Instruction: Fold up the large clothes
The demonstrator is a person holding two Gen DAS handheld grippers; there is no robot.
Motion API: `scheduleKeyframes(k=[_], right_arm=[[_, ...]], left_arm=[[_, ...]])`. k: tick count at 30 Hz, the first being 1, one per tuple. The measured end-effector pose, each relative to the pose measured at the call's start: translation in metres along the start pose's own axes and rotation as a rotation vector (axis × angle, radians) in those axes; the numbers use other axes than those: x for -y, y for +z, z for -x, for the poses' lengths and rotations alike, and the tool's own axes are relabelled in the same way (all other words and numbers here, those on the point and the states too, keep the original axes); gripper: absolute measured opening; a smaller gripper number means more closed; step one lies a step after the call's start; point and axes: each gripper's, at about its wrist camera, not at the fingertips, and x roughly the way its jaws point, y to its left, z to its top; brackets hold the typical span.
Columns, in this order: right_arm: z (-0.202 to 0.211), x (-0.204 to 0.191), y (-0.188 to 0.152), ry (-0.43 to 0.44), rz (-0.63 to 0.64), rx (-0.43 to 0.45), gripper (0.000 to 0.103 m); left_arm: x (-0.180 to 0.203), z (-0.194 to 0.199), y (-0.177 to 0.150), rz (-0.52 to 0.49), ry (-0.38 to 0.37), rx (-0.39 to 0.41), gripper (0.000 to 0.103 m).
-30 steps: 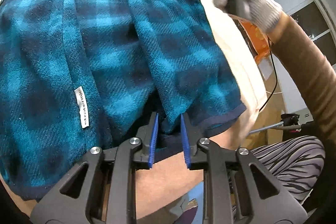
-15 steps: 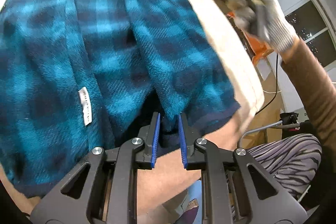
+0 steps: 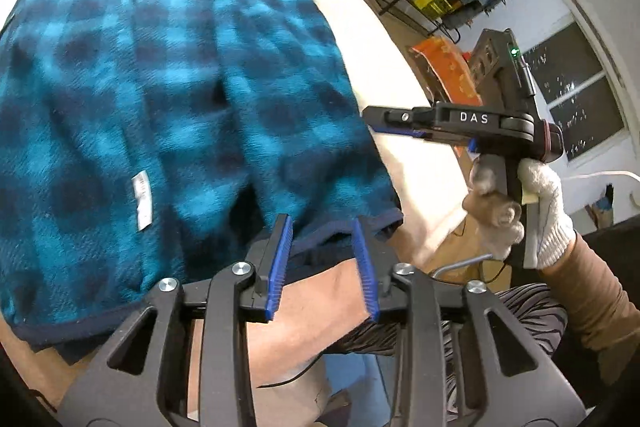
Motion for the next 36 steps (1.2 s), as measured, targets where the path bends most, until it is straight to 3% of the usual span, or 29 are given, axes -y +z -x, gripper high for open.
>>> scheduleKeyframes(k=[5,6,7,11,12,13,18,20,21,23,25,29,32,33,36], right_arm=[[-0.01,0.006,-0.017,0.024,-0.021,-0.04,0.035],[-0.011,0.007,-0.018,0.041,-0.027,-0.046,0.036],[-0.013,0.006,-0.02,0.053,-0.03,-0.054,0.036],[-0.02,-0.001,-0.025,0.05,0.014,-0.063,0.032],[-0.021,-0.002,-0.025,0.063,0.022,-0.062,0.008],[-0.019,-0.003,-0.025,0.082,0.028,-0.063,0.001],[0.005,-0.011,-0.023,0.077,0.078,-0.006,0.001],[0.011,-0.015,-0.025,0.04,0.108,0.009,0.011],[0.011,-0.015,-0.025,0.041,0.105,0.005,0.027],[0.013,-0.011,-0.026,0.054,0.08,0.008,0.035],[0.01,-0.008,-0.026,0.013,0.06,0.007,0.035],[0.017,0.001,-0.024,0.102,-0.005,0.027,0.032],[0.018,-0.005,-0.024,0.112,0.025,0.044,0.032],[0.014,-0.009,-0.024,0.094,0.053,0.036,0.031],[-0.009,-0.014,-0.031,-0.069,0.135,-0.053,0.026]], left_arm=[[-0.01,-0.019,0.003,0.052,0.03,-0.042,0.036],[-0.01,-0.023,0.003,0.047,0.024,-0.055,0.023],[-0.01,-0.027,0.003,0.036,0.033,-0.059,0.0],[-0.012,-0.028,-0.001,0.057,0.023,-0.05,0.0],[-0.013,-0.025,-0.002,0.068,0.012,-0.043,0.0],[-0.013,-0.022,-0.003,0.073,0.007,-0.035,0.0],[-0.007,-0.011,-0.007,0.026,0.045,-0.006,0.0],[-0.009,-0.01,-0.008,0.039,0.012,-0.027,0.0],[-0.01,-0.011,-0.008,0.049,0.009,-0.032,0.0],[-0.011,-0.013,-0.007,0.058,0.014,-0.037,0.002],[-0.012,-0.013,-0.005,0.073,0.012,-0.034,0.004],[-0.004,-0.008,-0.002,0.025,0.056,0.0,0.004],[0.009,0.002,-0.001,-0.022,0.069,0.043,0.004],[0.015,0.003,-0.002,-0.043,0.067,0.051,0.004],[0.03,0.003,-0.003,-0.107,0.083,0.064,0.004]])
